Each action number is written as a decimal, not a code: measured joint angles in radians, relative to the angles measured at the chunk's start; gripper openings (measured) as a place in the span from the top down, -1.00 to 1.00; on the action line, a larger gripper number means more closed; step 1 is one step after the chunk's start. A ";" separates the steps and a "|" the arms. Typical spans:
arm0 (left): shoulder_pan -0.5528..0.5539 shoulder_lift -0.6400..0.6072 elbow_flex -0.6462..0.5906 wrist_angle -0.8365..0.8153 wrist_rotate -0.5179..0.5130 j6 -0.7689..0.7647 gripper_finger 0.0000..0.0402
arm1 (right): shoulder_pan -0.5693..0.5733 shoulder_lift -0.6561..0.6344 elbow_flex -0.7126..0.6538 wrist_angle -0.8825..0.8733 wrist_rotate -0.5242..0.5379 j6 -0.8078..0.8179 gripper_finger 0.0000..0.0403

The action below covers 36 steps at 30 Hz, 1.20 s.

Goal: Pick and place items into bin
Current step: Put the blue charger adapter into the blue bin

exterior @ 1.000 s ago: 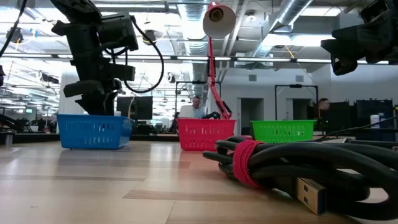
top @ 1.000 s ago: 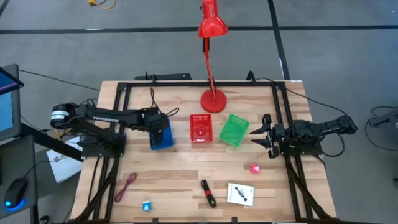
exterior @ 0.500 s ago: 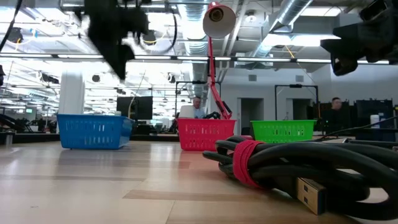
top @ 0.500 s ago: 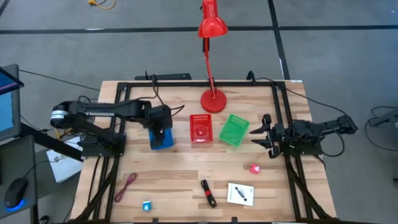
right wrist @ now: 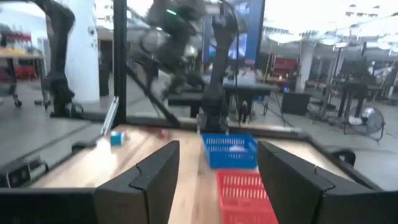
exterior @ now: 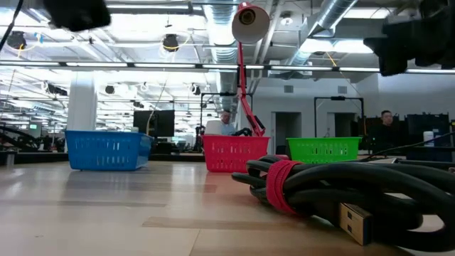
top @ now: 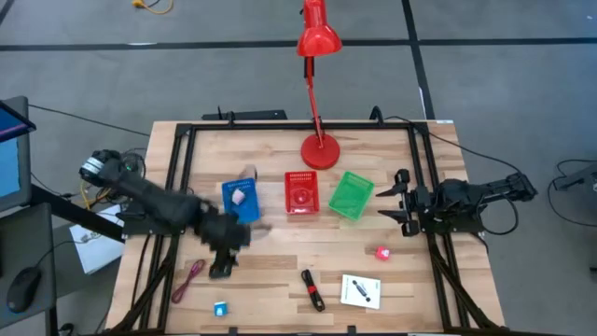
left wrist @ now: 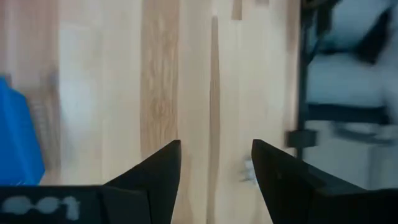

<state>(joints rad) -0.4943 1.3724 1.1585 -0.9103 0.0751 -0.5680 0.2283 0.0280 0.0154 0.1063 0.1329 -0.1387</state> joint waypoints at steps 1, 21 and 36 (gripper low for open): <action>-0.045 0.022 -0.004 0.005 -0.049 -0.019 0.07 | 0.000 0.000 0.000 -0.020 0.000 0.000 -0.03; -0.373 0.495 0.235 -0.174 -0.053 0.136 0.23 | -0.002 0.011 0.000 0.005 0.002 0.063 0.11; -0.365 0.496 0.213 -0.122 -0.057 0.139 0.25 | -0.002 0.011 0.000 -0.009 0.000 0.034 0.09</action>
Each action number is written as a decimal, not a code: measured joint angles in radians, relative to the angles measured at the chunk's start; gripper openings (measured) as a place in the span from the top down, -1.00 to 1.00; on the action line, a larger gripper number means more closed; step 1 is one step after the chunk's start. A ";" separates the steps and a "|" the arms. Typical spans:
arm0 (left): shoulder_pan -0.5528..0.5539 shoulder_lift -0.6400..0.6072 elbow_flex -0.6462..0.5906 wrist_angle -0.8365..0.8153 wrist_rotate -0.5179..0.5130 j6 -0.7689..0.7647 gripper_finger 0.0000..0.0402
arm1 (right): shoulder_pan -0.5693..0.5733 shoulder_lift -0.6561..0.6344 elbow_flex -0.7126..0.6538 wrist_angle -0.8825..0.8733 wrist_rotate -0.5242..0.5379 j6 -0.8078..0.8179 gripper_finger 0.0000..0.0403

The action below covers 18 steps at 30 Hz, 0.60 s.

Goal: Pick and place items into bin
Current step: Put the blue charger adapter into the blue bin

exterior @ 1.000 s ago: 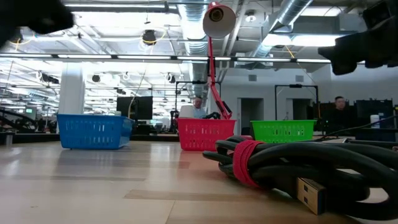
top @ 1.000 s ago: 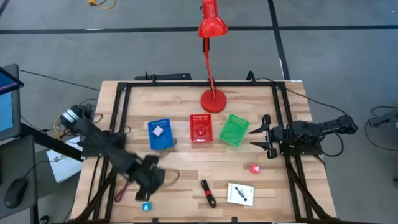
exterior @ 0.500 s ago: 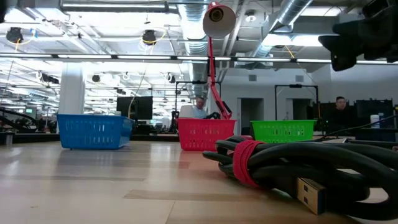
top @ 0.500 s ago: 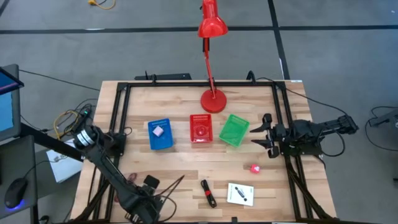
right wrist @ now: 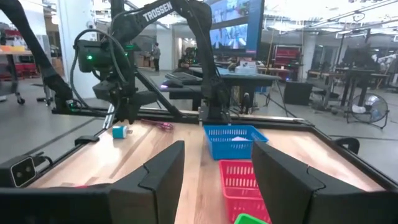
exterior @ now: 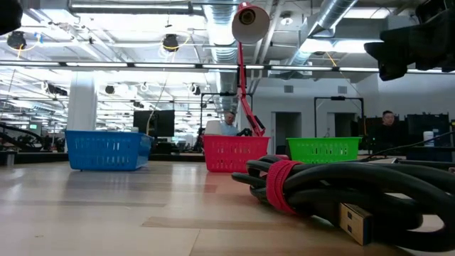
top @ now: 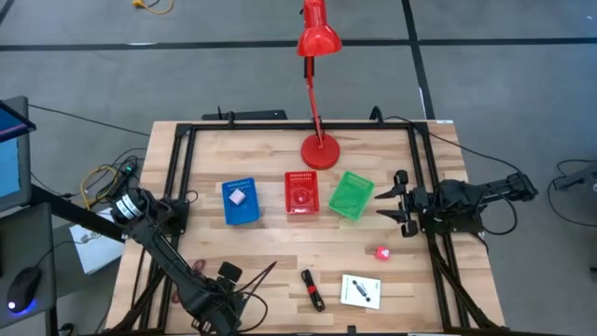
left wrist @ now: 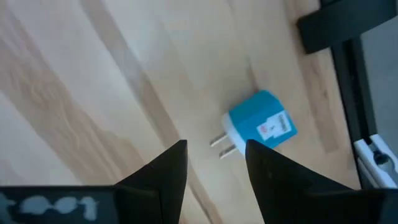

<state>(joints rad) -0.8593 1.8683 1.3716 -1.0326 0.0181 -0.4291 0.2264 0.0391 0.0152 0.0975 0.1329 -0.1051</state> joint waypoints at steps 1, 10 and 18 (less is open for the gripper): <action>0.000 0.000 0.000 0.008 -0.001 0.006 0.25 | 0.000 0.000 0.000 0.000 0.000 0.000 0.09; 0.000 0.000 0.000 0.057 -0.009 0.003 0.25 | 0.000 0.000 0.000 0.000 -0.001 0.000 0.09; 0.000 0.000 0.000 0.051 -0.051 -0.021 0.25 | 0.000 0.000 0.000 0.000 -0.002 0.000 0.10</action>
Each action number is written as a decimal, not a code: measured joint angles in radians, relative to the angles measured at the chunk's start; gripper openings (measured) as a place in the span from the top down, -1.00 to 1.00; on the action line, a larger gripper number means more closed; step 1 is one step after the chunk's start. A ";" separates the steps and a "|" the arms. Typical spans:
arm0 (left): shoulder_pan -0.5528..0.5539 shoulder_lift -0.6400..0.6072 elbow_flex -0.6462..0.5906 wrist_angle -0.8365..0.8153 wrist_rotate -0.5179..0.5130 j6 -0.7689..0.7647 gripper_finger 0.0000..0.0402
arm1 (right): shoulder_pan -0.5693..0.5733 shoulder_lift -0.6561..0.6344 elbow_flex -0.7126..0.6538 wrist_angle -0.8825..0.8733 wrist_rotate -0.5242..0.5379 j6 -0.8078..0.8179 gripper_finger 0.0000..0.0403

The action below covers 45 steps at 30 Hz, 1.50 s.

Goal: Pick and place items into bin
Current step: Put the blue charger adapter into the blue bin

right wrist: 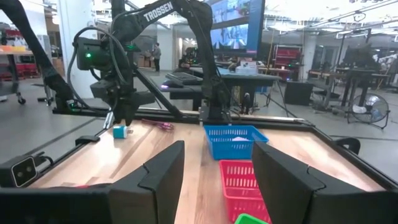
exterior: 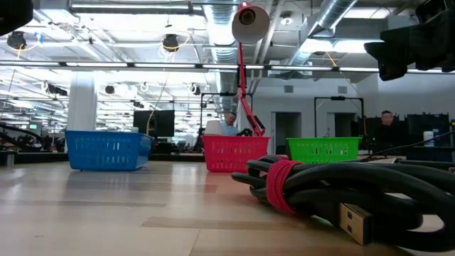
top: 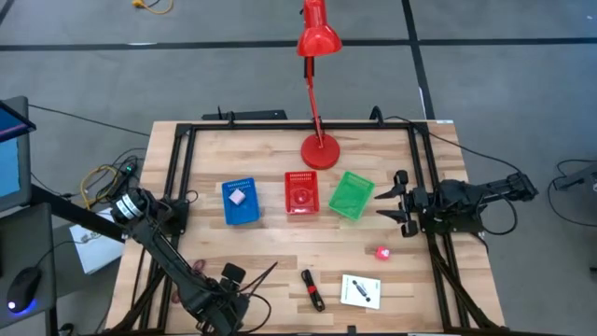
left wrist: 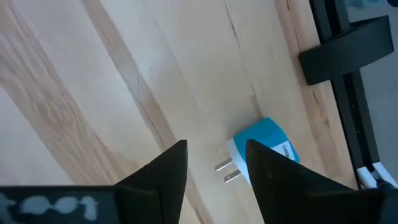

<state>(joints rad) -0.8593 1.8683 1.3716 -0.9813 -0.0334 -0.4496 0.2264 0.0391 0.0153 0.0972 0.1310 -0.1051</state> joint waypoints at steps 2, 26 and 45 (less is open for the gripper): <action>0.000 0.000 0.000 -0.001 0.000 -0.014 0.25 | 0.000 0.000 0.000 0.000 0.000 0.000 0.09; -0.001 0.000 -0.001 0.130 -0.001 0.074 0.25 | 0.000 0.000 0.000 0.000 0.000 0.000 0.10; -0.065 -0.001 -0.001 0.134 0.132 0.411 0.25 | 0.000 0.000 0.000 0.000 0.001 0.000 0.10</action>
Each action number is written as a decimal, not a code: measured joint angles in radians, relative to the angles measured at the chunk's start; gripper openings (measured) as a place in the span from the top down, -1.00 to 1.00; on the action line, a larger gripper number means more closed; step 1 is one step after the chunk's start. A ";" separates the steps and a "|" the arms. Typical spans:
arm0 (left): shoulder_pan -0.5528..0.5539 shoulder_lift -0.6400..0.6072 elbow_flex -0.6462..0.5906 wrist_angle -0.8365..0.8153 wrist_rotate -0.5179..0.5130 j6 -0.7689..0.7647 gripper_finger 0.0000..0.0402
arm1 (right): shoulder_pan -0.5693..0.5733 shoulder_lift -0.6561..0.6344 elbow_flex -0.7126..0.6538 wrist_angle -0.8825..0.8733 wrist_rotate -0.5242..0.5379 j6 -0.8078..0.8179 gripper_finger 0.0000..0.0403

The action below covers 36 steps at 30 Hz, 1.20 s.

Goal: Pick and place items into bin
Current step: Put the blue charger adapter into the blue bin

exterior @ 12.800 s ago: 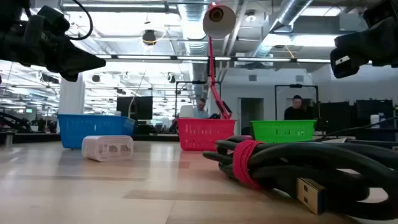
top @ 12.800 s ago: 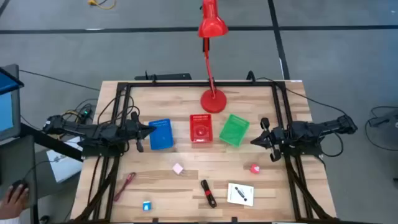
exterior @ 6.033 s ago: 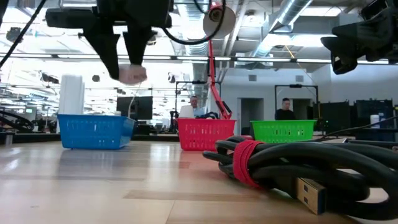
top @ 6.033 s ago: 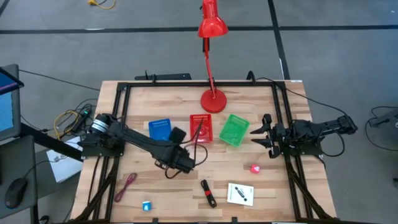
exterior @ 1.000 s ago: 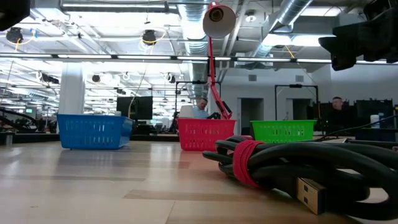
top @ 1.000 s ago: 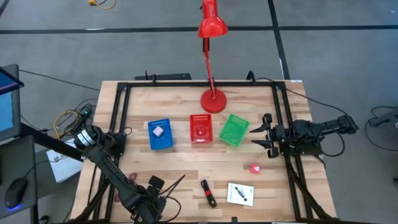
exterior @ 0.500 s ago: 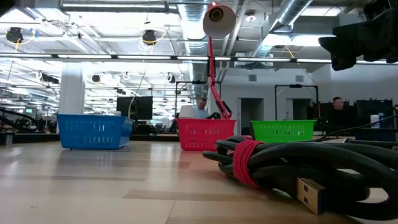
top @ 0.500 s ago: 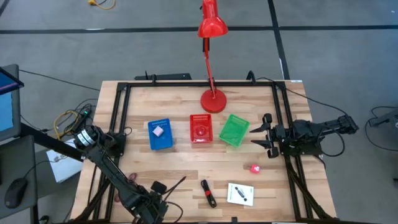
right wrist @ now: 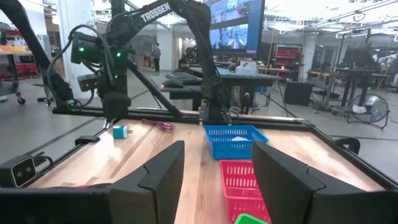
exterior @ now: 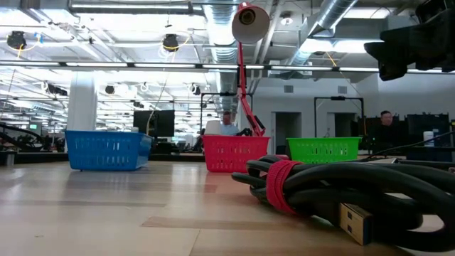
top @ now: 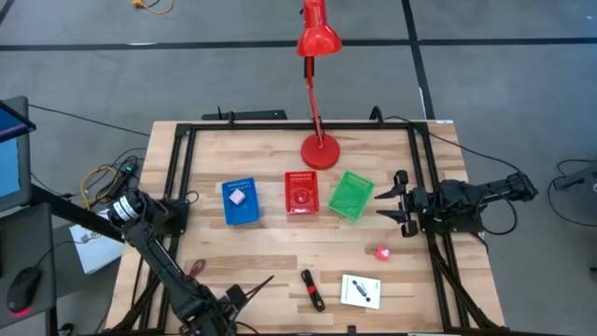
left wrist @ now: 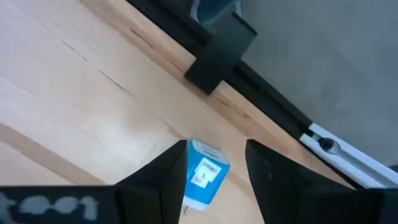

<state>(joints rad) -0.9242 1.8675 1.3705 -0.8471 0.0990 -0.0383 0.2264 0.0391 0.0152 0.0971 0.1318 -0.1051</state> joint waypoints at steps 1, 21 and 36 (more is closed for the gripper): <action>0.000 0.000 0.000 -0.009 0.000 0.016 0.24 | 0.000 0.000 0.000 0.000 0.000 0.000 0.09; -0.001 -0.001 -0.097 -0.015 -0.043 0.214 -0.06 | 0.000 0.000 0.000 0.000 0.000 0.000 0.10; -0.011 0.000 -0.130 0.032 -0.061 0.367 -0.06 | 0.000 0.000 0.000 0.000 0.000 0.000 0.11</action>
<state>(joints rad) -0.9356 1.8674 1.2400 -0.8146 0.0378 0.3284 0.2264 0.0391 0.0154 0.0967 0.1314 -0.1047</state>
